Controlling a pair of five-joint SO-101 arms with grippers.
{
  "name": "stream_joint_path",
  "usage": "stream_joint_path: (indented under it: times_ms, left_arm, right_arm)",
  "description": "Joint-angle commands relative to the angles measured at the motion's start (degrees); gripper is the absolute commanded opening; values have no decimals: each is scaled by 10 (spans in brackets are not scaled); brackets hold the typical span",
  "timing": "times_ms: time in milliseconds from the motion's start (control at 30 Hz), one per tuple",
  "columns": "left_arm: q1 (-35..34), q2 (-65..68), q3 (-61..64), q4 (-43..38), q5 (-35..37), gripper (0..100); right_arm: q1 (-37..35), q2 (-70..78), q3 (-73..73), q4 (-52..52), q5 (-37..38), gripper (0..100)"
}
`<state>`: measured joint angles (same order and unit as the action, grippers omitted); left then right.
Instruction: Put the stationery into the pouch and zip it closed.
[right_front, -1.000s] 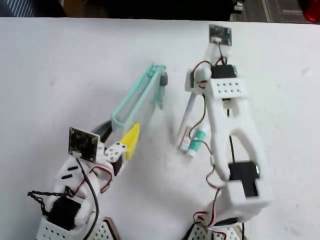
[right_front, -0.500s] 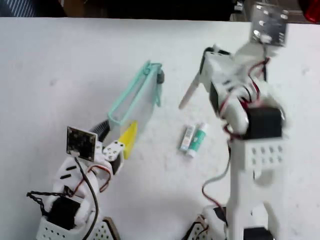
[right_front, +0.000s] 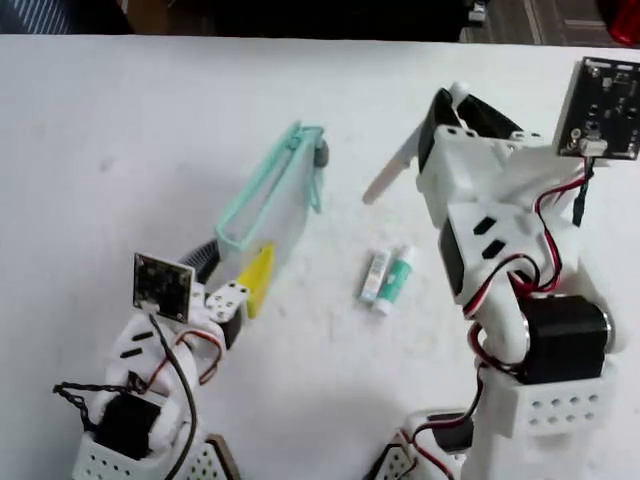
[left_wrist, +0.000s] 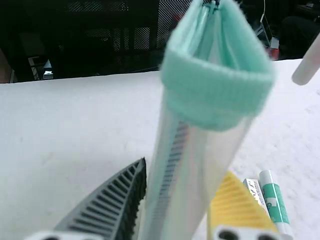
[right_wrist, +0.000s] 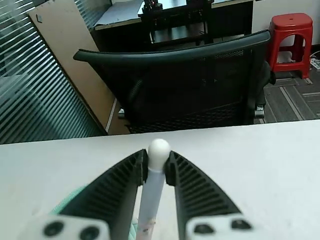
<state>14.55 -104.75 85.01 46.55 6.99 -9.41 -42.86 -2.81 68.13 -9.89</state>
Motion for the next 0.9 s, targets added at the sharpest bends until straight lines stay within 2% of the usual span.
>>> stream_joint_path:
  times_ms: [0,233,433,567,867]
  left_arm:
    - [-2,-2,-3,-1,5,203]
    - [-1,-2,-3,-2,5,203]
    - [39,-1,0,2,-47,203]
    - [41,-1,9,-3,-50,203]
    - [41,-1,9,-3,-50,203]
  right_arm:
    - [-4,-14,-16,1,1,16]
    - [-7,-40,-16,-8,-2,16]
    - [-95,-52,-16,-19,1,16]
    - [-143,-52,-16,-16,1,16]
    - [-151,-52,-16,-19,1,16]
